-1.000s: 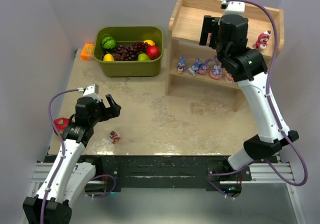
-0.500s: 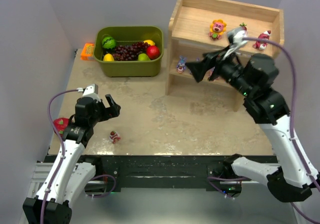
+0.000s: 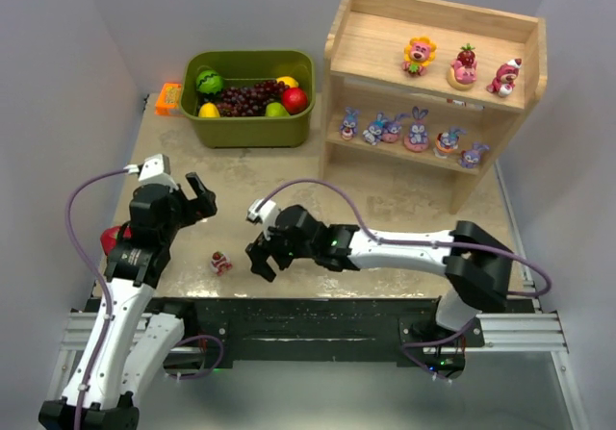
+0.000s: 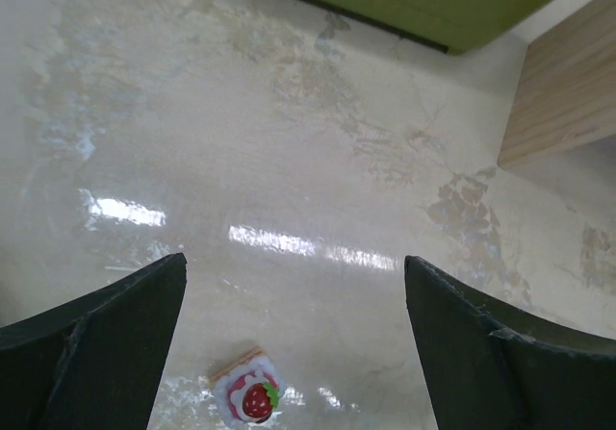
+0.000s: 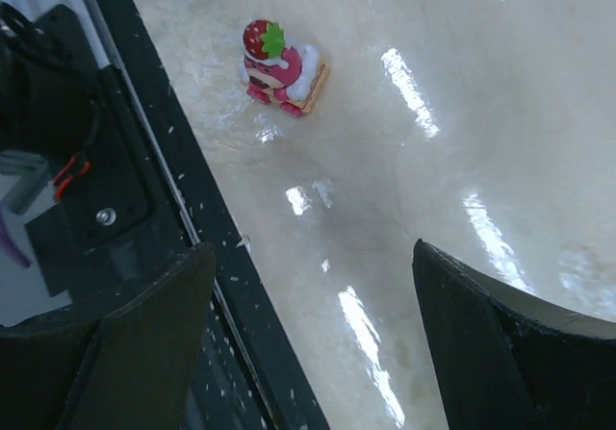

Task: Place and organize the plastic toys onto the shelf

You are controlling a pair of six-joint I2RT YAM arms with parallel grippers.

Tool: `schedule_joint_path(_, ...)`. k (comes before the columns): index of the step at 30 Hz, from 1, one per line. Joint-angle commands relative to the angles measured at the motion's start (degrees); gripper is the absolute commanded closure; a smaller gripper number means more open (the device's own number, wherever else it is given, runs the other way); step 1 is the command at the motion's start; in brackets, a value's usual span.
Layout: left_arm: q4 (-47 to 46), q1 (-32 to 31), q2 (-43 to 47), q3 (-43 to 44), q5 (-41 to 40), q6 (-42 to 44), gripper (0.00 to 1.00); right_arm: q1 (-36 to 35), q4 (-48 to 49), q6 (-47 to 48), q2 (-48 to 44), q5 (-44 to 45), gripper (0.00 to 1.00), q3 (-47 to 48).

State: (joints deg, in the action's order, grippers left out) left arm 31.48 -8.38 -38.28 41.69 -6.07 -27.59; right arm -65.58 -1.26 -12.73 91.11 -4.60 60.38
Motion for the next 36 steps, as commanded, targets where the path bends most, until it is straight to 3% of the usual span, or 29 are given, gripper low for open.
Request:
schedule_joint_path(1,2.26,-0.14,4.26,6.03,-9.13,0.96,0.00,-5.07,16.18,-3.97,5.90,8.98,0.14,0.61)
schedule_joint_path(9,5.07,-0.14,8.22,10.86,-10.11,1.58,0.01,-9.83,19.19,-6.95,21.89,18.13,0.16,9.12)
schedule_joint_path(17,5.08,-0.14,9.72,10.17,-7.82,2.81,0.01,-10.36,19.72,-7.66,30.43,23.84,0.19,15.29)
schedule_joint_path(27,5.08,-0.14,9.10,9.64,-7.12,3.34,0.00,-10.97,17.26,-10.64,37.12,27.09,0.36,21.97)
schedule_joint_path(30,4.81,-0.14,8.67,9.29,-6.59,3.42,0.00,-10.97,16.29,-11.88,37.21,29.91,0.42,22.15)
schedule_joint_path(32,4.73,-0.14,8.22,9.11,-6.15,3.25,0.01,-10.88,14.45,-13.54,36.07,32.10,0.63,22.15)
schedule_joint_path(36,4.29,-0.14,8.31,8.32,-5.89,3.16,0.01,-10.36,6.56,-16.35,33.17,38.69,0.84,24.42)
